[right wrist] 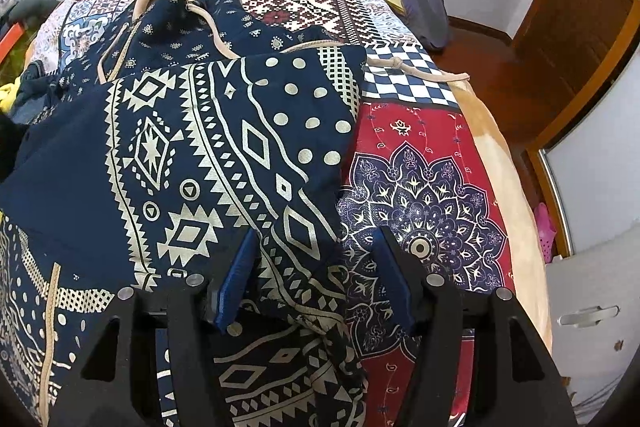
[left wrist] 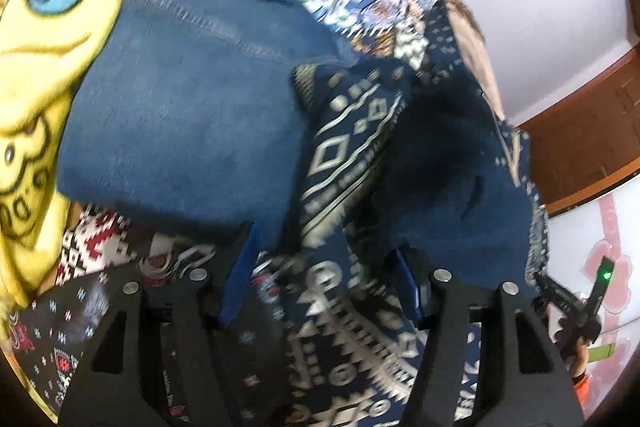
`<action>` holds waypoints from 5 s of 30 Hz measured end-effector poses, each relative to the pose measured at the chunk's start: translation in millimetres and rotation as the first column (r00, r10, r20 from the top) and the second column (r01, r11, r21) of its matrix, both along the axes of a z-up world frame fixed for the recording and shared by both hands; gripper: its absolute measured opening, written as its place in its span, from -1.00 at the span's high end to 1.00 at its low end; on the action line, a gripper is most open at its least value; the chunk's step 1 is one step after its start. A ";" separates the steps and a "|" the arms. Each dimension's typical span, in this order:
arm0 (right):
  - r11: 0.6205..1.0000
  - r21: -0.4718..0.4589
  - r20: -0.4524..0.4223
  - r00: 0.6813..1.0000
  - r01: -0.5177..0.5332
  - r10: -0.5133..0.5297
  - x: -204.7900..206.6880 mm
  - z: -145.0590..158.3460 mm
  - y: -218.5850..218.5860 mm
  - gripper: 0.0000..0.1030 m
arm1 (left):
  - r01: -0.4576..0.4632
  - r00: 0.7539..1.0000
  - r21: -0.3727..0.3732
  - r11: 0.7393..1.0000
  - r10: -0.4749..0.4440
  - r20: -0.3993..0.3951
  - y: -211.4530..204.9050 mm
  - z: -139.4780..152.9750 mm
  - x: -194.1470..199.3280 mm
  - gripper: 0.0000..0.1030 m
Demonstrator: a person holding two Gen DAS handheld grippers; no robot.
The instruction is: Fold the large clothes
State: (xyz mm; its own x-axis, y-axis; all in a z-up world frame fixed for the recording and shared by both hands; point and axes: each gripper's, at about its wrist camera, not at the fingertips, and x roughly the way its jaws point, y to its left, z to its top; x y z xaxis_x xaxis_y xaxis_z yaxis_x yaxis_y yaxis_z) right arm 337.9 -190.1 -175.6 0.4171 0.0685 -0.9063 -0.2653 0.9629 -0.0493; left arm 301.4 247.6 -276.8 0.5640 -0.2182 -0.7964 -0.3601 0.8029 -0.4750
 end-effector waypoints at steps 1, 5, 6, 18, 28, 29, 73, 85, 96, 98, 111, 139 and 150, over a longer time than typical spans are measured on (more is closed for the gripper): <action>1.000 -0.004 0.001 1.000 0.002 -0.002 0.0 -0.1 0.5 -0.11 | 0.001 1.000 0.019 1.000 -0.001 -0.006 -1.1 -0.7 -2.5 -0.20; 1.000 -0.013 -0.004 1.000 0.016 -0.016 -0.4 1.1 -0.1 -0.15 | 0.029 1.000 0.132 0.991 -0.028 -0.012 -11.0 12.1 -11.6 -0.20; 1.000 -0.014 -0.015 1.000 0.021 -0.021 0.2 2.0 -0.4 -0.15 | 0.037 0.999 0.163 0.986 -0.036 -0.014 -11.6 15.0 -9.8 -0.20; 0.995 0.031 0.087 0.992 -0.094 0.091 18.8 79.1 30.5 -0.16 | 0.200 0.960 0.574 0.794 -0.275 0.046 -65.1 118.8 29.4 -0.25; 0.976 0.147 0.148 0.979 -0.161 0.139 90.3 106.4 78.2 -0.16 | 0.243 0.927 0.521 0.818 -0.354 0.124 -92.3 155.0 127.4 -0.40; 0.976 0.147 0.146 0.979 -0.161 0.140 97.6 103.4 81.8 -0.16 | 0.247 0.928 0.511 0.823 -0.353 0.119 -93.3 152.1 139.6 -0.40; 0.919 0.314 0.111 0.971 -0.237 0.212 50.5 113.6 63.9 0.84 | 0.338 0.895 0.408 0.848 -0.424 0.139 -117.4 146.8 140.8 0.92; 0.980 0.157 -0.033 0.991 -0.126 0.133 8.0 39.7 36.6 0.27 | 0.430 0.902 0.309 0.848 -0.421 -0.100 -121.6 49.3 79.6 0.25; 0.962 0.220 0.090 0.985 -0.164 0.147 0.9 94.0 34.4 -0.12 | 0.385 0.906 0.374 0.844 -0.422 0.020 -113.1 107.3 78.1 -0.19; 0.958 0.213 0.137 0.977 -0.192 0.165 9.4 103.6 47.6 -0.19 | 0.361 0.912 0.373 0.855 -0.407 0.051 -110.9 118.5 92.5 -0.22; 0.955 0.147 0.058 0.966 -0.257 0.251 100.1 63.1 143.3 -0.20 | 0.292 0.951 0.268 0.918 -0.308 0.020 -102.7 79.8 213.9 -0.22; 0.889 0.323 0.195 0.942 -0.325 0.274 -26.4 141.7 61.1 0.83 | 0.457 0.813 0.379 0.805 -0.550 0.189 -174.4 179.2 64.4 0.87; 0.888 0.352 0.091 0.955 -0.295 0.282 -106.3 110.8 26.6 0.82 | 0.574 0.777 0.339 0.746 -0.626 0.062 -204.7 137.6 -19.8 0.86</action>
State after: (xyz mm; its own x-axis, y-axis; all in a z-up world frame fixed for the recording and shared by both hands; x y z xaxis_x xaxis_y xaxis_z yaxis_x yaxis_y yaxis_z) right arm 231.6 -163.5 -64.8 0.3615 0.5071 -0.7824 -0.5386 0.7986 0.2687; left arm 281.6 42.9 -139.2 0.5189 -0.3345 -0.7866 0.3034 0.9324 -0.1963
